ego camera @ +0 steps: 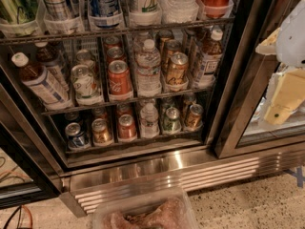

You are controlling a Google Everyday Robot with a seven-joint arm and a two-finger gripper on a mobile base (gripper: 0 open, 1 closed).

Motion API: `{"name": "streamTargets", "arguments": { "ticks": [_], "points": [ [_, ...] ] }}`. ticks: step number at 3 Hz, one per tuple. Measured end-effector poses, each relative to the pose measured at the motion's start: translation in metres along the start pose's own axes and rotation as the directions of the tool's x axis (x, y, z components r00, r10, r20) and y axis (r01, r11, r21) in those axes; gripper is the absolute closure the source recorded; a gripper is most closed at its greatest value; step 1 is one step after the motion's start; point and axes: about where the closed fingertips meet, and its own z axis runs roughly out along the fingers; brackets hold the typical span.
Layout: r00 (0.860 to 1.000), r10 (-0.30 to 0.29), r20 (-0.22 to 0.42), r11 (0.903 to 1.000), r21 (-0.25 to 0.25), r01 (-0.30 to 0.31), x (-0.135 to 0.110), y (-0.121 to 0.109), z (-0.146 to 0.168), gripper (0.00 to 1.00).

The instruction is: Pick coke can from middle shelf of fridge

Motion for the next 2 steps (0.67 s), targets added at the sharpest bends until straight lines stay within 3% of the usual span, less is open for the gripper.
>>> {"name": "streamTargets", "arguments": {
  "ticks": [2],
  "points": [
    [1.000,0.021,-0.011,0.9998,-0.007,-0.021,-0.0022,-0.0001,0.0055,0.00]
  ]
}}
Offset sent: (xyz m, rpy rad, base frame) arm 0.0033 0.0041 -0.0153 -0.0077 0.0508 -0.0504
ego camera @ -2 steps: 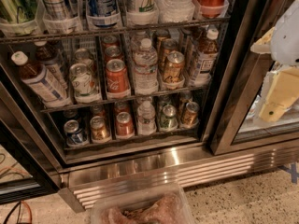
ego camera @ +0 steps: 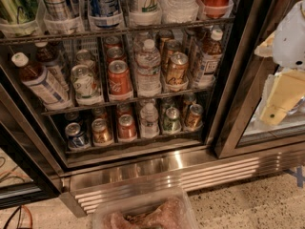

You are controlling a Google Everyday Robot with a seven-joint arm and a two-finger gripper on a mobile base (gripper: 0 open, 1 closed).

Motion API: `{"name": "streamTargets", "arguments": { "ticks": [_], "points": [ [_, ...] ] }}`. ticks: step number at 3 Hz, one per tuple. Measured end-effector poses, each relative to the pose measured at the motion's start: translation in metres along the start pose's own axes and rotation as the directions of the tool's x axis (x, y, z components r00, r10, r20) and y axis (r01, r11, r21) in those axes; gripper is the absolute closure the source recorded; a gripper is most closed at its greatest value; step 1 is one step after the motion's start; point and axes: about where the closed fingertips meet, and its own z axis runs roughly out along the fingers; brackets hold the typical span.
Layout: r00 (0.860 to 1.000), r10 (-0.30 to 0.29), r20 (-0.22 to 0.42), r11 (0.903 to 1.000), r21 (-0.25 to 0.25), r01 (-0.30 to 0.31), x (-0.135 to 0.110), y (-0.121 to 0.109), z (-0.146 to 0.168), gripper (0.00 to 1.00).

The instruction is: Pick coke can from middle shelf of fridge

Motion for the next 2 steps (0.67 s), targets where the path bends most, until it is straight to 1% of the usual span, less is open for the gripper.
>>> {"name": "streamTargets", "arguments": {
  "ticks": [1,2],
  "points": [
    [1.000,0.002,-0.007,0.9997,-0.026,-0.003,-0.005,0.004,0.010,0.00],
    [1.000,-0.012,-0.013,0.9965,-0.083,0.010,-0.011,0.015,0.024,0.00]
  ]
}}
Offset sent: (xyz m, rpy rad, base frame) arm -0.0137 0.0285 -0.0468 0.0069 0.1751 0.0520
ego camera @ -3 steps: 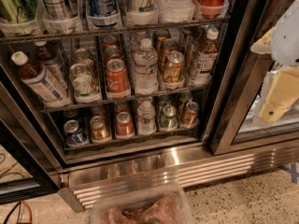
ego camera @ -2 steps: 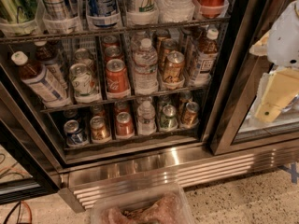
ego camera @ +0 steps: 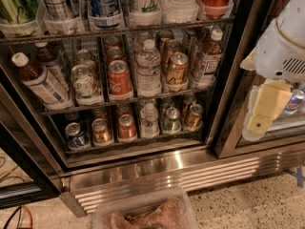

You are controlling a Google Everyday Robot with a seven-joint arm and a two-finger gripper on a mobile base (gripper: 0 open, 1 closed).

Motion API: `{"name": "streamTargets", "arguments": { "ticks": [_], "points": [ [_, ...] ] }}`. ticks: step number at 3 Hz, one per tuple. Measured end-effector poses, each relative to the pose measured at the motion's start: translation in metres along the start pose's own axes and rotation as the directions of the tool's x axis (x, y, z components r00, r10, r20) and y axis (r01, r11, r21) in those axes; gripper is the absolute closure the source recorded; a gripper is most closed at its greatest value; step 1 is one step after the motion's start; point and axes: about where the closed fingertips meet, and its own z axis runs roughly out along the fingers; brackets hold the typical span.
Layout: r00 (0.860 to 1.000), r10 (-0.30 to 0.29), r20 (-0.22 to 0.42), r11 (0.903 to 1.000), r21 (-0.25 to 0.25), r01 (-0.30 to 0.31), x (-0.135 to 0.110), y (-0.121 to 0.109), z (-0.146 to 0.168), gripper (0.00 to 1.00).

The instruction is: Pick coke can from middle shelf of fridge

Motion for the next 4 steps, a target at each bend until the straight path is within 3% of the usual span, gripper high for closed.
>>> {"name": "streamTargets", "arguments": {
  "ticks": [1,2,3,4],
  "points": [
    [0.997,-0.071,0.028,0.9917,-0.105,0.074,-0.010,0.017,0.016,0.00],
    [0.997,-0.075,0.035,0.9924,-0.096,0.078,-0.012,0.015,0.017,0.00],
    [0.996,-0.007,0.091,0.9954,-0.094,0.016,-0.022,0.031,0.031,0.00],
    [0.981,0.134,0.139,0.9867,-0.110,-0.119,-0.039,0.057,0.064,0.00]
  ]
}}
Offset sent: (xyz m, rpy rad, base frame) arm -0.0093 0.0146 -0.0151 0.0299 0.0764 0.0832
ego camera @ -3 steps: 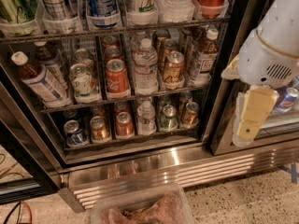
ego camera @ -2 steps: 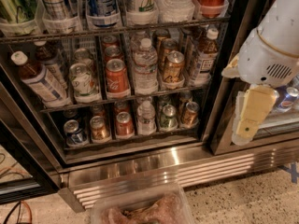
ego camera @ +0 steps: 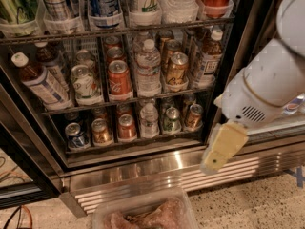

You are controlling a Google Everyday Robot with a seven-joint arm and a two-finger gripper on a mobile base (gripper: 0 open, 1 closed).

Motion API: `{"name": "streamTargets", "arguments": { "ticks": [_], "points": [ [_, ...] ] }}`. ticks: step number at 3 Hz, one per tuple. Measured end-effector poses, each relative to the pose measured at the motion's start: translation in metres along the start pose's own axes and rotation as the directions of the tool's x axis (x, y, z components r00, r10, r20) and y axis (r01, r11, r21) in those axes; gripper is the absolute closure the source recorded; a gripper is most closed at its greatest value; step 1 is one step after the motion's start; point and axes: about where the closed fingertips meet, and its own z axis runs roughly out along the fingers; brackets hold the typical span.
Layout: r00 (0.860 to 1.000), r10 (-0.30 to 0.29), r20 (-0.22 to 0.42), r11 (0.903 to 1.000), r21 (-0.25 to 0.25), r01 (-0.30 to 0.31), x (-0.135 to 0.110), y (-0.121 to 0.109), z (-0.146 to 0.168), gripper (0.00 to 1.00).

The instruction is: Pick coke can from middle shelf of fridge

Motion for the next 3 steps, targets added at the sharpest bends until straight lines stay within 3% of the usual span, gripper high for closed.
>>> {"name": "streamTargets", "arguments": {
  "ticks": [1,2,3],
  "points": [
    [0.987,0.160,0.024,0.9869,-0.024,-0.159,-0.001,0.016,0.039,0.00],
    [0.987,0.160,0.024,0.9869,-0.024,-0.159,-0.001,0.016,0.039,0.00],
    [0.976,0.198,0.090,0.9798,-0.047,-0.194,-0.011,0.023,0.060,0.00]
  ]
}}
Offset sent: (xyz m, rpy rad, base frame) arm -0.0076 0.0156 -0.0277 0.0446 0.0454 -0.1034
